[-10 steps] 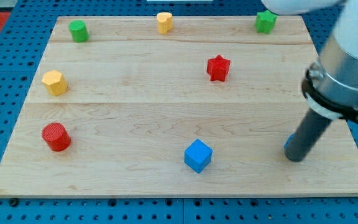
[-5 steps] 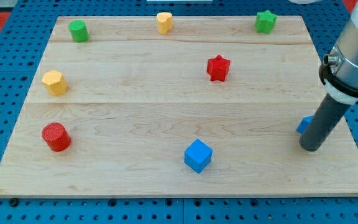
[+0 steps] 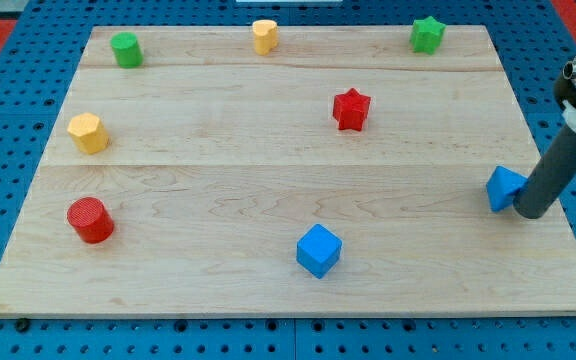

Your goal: Place the blue triangle horizontally right to the red star

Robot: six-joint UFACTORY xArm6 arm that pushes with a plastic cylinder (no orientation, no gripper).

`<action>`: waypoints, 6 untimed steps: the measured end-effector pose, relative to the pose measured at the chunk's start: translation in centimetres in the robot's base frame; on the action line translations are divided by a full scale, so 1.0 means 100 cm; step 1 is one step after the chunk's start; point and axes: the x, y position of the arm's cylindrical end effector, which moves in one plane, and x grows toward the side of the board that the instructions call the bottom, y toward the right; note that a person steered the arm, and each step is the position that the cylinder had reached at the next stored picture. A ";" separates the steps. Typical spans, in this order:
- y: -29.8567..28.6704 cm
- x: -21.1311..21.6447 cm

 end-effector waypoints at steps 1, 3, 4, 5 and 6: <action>0.000 0.001; -0.001 0.007; -0.001 0.007; -0.015 0.003; -0.060 -0.018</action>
